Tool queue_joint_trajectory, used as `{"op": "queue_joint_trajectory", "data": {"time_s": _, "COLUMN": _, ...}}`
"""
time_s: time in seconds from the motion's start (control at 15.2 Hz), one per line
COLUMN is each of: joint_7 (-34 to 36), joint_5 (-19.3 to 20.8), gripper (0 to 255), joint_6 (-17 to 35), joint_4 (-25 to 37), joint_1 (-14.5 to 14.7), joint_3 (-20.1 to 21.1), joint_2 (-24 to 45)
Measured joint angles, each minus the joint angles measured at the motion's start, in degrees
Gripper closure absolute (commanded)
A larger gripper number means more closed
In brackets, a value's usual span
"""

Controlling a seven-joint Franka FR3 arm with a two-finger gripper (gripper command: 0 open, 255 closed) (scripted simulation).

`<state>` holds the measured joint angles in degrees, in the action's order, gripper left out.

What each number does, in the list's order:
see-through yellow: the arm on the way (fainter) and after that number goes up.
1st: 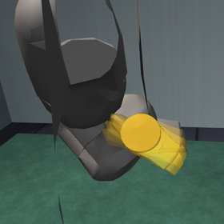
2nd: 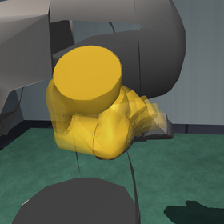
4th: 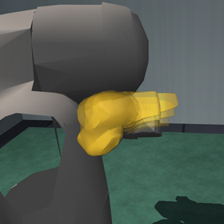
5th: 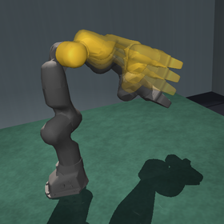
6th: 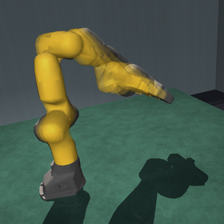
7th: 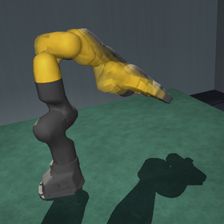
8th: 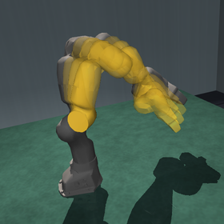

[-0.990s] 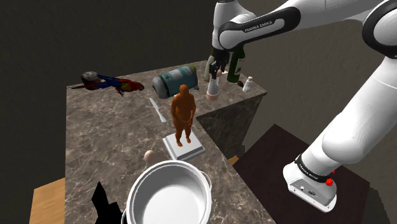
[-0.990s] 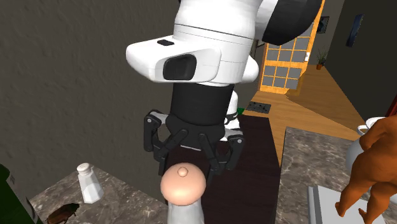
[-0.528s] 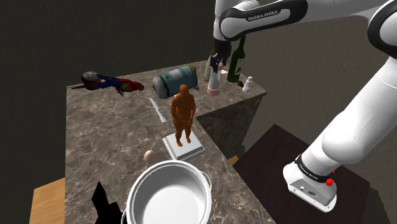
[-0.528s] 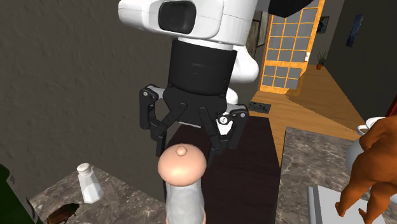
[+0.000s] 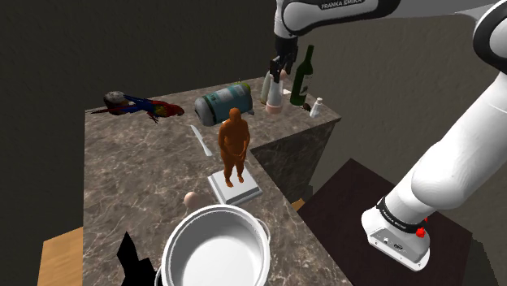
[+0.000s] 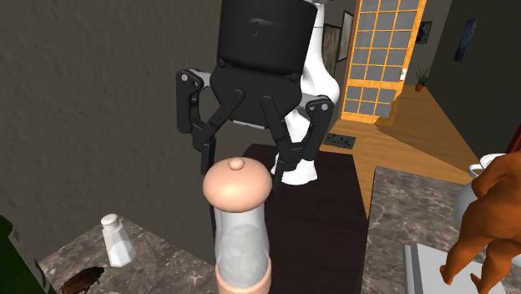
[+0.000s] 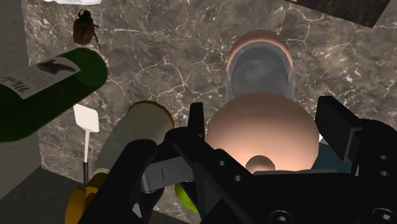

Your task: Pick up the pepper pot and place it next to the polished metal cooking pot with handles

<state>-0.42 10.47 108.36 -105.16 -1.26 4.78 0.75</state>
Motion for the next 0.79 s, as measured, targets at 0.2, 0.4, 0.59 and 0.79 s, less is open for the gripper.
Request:
{"op": "queue_joint_trajectory", "data": {"time_s": 0.2, "joint_7": -0.4, "joint_5": -0.1, "gripper": 255, "joint_6": -2.2, "joint_4": 2.1, "joint_1": 0.0, "joint_3": 0.0, "joint_2": -0.2}}
{"op": "queue_joint_trajectory", "data": {"time_s": 0.4, "joint_7": -0.8, "joint_5": -0.3, "gripper": 255, "joint_6": -4.4, "joint_4": 4.2, "joint_1": 0.0, "joint_3": 0.0, "joint_2": -0.2}}
{"op": "queue_joint_trajectory", "data": {"time_s": 0.59, "joint_7": -1.1, "joint_5": -0.3, "gripper": 255, "joint_6": -6.6, "joint_4": 6.6, "joint_1": 0.1, "joint_3": 0.1, "joint_2": -0.1}}
{"op": "queue_joint_trajectory", "data": {"time_s": 0.79, "joint_7": -1.4, "joint_5": -0.4, "gripper": 255, "joint_6": -9.0, "joint_4": 9.0, "joint_1": 0.1, "joint_3": 0.1, "joint_2": 0.0}}
